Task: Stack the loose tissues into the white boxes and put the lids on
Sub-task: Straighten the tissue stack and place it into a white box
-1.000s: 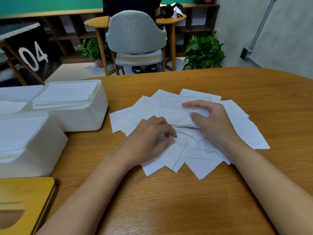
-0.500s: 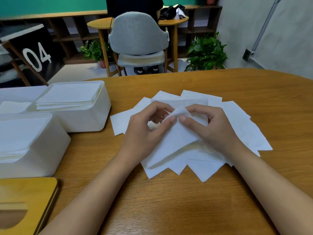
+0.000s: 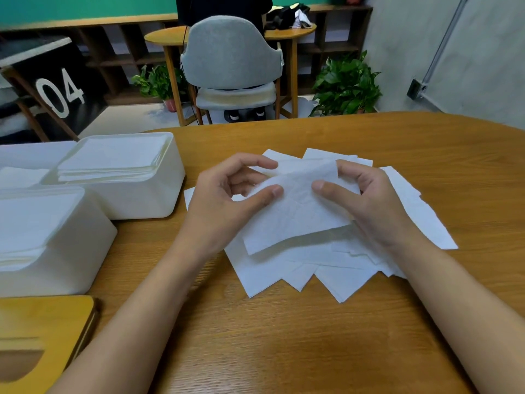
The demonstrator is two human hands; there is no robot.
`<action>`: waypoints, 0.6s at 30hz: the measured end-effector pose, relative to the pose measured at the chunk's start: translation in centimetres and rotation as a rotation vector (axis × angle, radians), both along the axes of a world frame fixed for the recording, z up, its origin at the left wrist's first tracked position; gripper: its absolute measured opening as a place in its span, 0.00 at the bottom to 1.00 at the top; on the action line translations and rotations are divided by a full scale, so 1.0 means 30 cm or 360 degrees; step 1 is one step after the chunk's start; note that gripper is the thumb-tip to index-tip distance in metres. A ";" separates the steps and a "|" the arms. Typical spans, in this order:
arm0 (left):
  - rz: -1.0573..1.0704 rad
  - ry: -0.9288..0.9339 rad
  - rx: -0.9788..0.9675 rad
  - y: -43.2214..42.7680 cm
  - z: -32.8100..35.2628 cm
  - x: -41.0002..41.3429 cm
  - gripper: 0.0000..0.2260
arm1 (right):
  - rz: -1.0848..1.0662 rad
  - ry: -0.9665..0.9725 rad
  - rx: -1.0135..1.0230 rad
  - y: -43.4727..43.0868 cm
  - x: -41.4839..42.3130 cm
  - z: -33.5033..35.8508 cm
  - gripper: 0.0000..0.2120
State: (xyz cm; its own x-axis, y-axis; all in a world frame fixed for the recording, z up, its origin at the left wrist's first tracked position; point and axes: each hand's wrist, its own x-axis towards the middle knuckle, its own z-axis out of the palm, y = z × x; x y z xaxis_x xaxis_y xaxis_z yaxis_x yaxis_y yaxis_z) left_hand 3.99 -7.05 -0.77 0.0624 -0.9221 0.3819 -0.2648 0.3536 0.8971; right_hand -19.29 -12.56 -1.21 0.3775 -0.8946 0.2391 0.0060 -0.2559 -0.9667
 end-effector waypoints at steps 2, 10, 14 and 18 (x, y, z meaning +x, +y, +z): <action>0.0003 -0.0063 0.0020 0.002 -0.005 -0.005 0.09 | 0.0049 0.0094 -0.0057 0.005 0.006 -0.006 0.10; 0.0157 -0.0080 0.0058 -0.006 -0.022 -0.009 0.07 | 0.0082 0.0276 -0.0216 0.017 0.033 -0.026 0.17; 0.0141 -0.0067 0.0091 -0.006 -0.026 -0.020 0.06 | 0.0083 0.0337 -0.0269 0.023 0.039 -0.023 0.27; 0.0137 -0.0077 0.0077 -0.010 -0.036 -0.022 0.06 | 0.0060 0.0426 -0.0380 0.025 0.040 -0.020 0.33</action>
